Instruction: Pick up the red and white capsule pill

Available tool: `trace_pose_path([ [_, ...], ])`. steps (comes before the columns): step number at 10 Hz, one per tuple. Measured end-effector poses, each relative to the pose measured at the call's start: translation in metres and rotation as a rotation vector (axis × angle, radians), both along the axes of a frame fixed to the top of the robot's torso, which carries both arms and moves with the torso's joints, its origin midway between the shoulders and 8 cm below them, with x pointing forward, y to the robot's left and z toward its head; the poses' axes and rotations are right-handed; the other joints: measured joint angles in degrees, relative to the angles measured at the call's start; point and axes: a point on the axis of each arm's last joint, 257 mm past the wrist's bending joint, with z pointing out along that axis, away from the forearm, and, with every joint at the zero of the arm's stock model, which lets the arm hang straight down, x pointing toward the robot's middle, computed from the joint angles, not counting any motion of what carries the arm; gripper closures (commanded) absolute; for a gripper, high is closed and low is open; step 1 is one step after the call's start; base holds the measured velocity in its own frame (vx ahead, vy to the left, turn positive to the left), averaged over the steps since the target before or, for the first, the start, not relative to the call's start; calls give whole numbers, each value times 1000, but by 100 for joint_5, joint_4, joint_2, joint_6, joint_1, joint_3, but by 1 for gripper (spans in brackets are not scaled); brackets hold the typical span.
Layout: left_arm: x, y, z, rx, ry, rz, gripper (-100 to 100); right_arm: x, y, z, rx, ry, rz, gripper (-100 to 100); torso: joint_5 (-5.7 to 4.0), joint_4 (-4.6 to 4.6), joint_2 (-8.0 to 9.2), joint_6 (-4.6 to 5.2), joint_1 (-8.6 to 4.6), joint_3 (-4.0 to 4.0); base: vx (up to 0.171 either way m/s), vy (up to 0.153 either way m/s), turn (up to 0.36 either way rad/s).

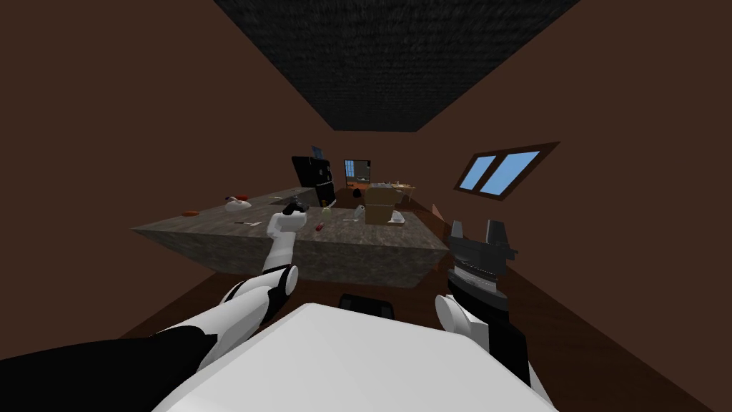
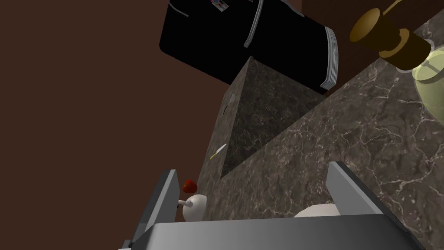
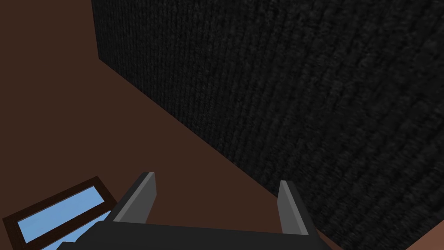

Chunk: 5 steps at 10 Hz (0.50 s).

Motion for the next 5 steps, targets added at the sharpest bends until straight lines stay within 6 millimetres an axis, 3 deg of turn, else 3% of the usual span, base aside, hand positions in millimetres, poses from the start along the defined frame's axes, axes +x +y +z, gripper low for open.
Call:
trace_pose_path([
  [5, 10, 12, -34, -176, 72, 58, -100, 0, 0, 0, 0, 0, 0, 0, 1, -1, -4, -1, 5, -2, 18, 13, -17],
])
